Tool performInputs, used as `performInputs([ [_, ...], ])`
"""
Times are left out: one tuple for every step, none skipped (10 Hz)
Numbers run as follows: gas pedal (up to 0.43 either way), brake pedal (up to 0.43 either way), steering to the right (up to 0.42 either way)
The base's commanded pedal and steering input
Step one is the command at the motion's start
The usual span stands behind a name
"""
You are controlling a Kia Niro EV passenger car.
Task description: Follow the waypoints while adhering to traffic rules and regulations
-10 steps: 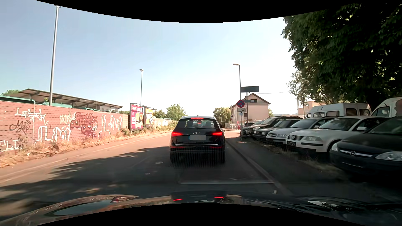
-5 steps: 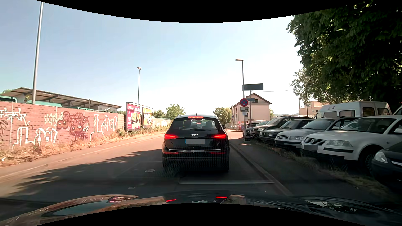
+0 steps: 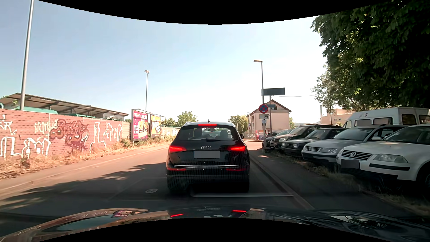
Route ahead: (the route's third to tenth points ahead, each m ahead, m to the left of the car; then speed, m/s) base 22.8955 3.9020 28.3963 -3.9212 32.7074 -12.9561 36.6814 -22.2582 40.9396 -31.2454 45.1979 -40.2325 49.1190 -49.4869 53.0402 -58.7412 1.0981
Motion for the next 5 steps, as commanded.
performInputs([
  [0.0,0.159,-0.006],
  [0.0,0.159,-0.006],
  [0.0,0.152,-0.006],
  [0.0,0.152,-0.005],
  [0.0,0.152,-0.005],
])
